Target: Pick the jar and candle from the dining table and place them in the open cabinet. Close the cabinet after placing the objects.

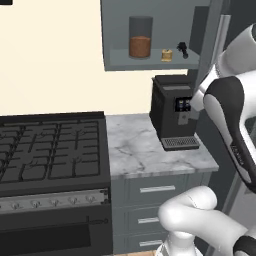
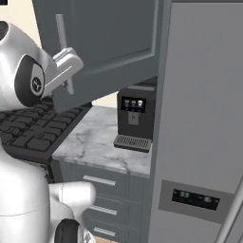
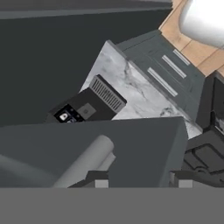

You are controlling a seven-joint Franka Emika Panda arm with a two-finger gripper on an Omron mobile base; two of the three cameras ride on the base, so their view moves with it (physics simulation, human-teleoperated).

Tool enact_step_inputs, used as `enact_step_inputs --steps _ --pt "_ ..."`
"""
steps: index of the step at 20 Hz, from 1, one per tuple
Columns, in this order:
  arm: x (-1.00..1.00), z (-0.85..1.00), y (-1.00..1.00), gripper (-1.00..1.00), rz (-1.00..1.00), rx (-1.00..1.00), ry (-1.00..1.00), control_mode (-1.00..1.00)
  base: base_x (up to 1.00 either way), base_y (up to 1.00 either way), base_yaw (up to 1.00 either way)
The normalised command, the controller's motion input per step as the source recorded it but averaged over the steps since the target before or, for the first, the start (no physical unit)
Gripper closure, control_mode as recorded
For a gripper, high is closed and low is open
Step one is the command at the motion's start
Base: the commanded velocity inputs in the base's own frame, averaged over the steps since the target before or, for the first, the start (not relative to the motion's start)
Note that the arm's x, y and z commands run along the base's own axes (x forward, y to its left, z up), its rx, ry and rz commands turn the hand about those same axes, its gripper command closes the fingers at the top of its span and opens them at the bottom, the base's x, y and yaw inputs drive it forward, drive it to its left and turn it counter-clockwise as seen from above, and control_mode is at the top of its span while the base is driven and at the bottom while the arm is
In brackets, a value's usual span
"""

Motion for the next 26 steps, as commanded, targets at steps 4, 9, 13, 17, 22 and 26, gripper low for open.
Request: enact_step_inputs --steps 4,9,13,17,22,26 --pt "0.62 0.0 -0.03 -1.0 0.0 -0.16 -0.08 -1.0 0.0 0.0 0.0" --pt "0.68 0.0 -0.09 -1.0 0.0 -0.14 -0.09 -1.0 0.0 0.0 0.0" --pt "0.62 0.0 -0.17 -1.0 0.0 -0.11 -0.11 -1.0 0.0 0.0 0.0" --pt "0.54 0.0 -0.26 -1.0 0.0 -0.09 -0.11 -1.0 0.0 0.0 0.0" --pt "0.57 0.0 -0.32 -1.0 0.03 -0.02 -0.09 -1.0 0.0 0.0 0.0" --pt "0.69 0.0 -0.33 -1.0 0.07 0.0 -0.07 -1.0 0.0 0.0 0.0"
